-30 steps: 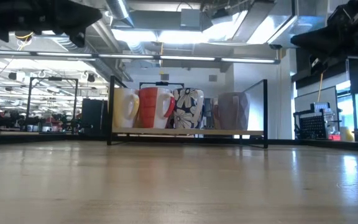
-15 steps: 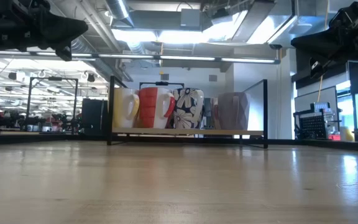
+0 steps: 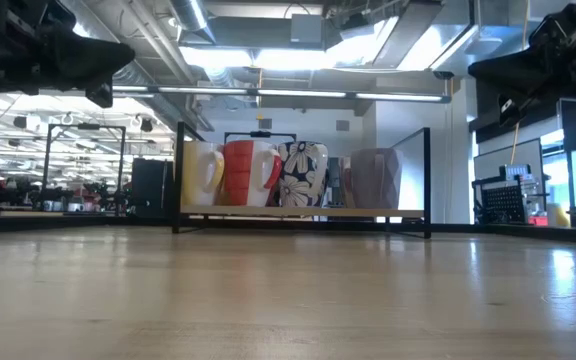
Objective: Place coffee mugs
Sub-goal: Return to Home Position
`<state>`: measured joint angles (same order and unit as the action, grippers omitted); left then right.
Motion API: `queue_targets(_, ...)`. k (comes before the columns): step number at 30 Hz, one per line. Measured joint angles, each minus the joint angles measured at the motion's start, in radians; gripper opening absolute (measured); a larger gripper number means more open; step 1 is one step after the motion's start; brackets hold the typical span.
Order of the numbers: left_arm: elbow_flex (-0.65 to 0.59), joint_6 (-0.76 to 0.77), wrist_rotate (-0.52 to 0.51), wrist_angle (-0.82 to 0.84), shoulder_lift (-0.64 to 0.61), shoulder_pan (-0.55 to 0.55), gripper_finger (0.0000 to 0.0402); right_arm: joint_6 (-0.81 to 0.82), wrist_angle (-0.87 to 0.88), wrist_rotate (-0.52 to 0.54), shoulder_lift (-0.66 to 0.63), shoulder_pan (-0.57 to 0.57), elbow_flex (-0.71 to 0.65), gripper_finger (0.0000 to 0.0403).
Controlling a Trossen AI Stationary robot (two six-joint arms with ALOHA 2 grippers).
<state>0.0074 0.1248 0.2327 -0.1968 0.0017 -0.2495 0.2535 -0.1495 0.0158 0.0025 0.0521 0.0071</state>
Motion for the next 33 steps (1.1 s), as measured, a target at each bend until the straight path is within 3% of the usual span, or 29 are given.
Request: queue_targets(33, 0.000, -0.027, -0.048, 0.002, 0.001, 0.000, 0.0029, 0.036, 0.054, 0.000, 0.002, 0.001, 0.000, 0.0001)
